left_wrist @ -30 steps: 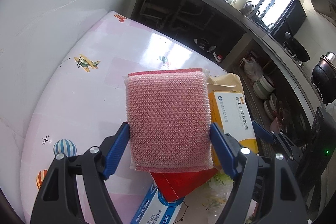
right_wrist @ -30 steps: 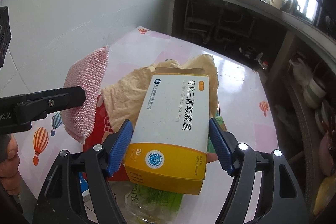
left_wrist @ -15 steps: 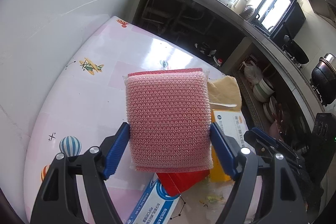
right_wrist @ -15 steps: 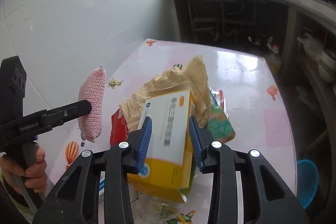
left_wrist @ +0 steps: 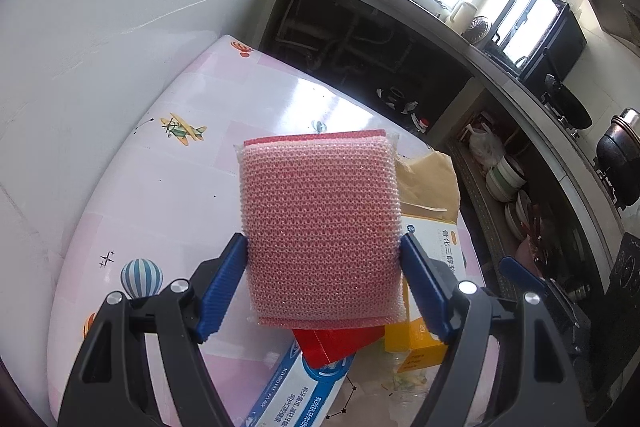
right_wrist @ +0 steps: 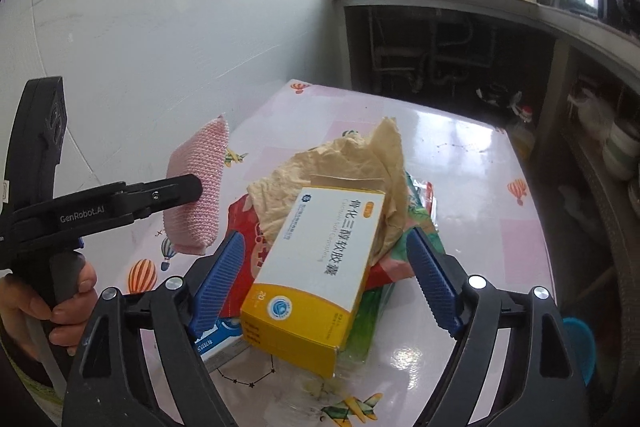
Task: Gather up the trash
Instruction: 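Grasp the yellow-and-white medicine box with the right tool while the left tool holds the sponge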
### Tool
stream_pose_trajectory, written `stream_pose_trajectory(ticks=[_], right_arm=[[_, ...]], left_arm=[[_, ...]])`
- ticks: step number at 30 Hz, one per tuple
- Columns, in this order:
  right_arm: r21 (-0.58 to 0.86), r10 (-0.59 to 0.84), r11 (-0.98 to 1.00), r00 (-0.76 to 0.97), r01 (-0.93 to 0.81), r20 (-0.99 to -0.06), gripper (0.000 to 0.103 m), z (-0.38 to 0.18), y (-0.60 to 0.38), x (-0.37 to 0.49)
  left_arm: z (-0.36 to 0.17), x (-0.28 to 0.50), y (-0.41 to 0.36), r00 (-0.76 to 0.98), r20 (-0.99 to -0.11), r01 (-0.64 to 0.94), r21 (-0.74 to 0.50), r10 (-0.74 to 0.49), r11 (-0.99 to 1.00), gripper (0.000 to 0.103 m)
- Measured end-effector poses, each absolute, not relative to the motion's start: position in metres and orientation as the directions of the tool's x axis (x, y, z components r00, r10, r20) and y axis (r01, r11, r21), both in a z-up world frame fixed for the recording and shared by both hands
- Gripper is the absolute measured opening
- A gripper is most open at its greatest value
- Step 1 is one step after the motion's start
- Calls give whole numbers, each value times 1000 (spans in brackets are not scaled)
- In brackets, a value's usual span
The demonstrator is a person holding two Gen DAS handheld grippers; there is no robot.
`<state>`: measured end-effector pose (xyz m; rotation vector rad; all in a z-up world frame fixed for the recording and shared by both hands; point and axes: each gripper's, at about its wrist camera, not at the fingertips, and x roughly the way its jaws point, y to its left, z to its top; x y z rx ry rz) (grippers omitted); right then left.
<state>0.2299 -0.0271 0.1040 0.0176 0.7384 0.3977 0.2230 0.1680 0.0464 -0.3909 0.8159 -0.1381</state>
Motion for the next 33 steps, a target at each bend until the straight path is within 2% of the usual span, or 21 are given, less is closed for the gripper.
stream_pose_trajectory(ticks=[11, 17, 24, 29, 33], right_arm=[[26, 207, 959, 637, -281, -743, 81, 64, 2, 254], [3, 180, 964, 644, -266, -743, 75, 62, -2, 252], [139, 274, 957, 631, -256, -725, 71, 77, -33, 244], [326, 410, 912, 597, -250, -689, 71, 83, -64, 244], [505, 548, 827, 560, -250, -621, 71, 89, -91, 240]], left_arm=[[34, 222, 171, 663, -691, -33, -411, -288, 911, 75], [29, 224, 177, 658, -695, -44, -420, -290, 906, 75], [31, 219, 180, 663, -695, -54, -414, -277, 909, 75], [36, 216, 177, 665, -695, -52, -410, -275, 911, 75], [41, 210, 172, 665, -693, -40, -405, -278, 913, 75]])
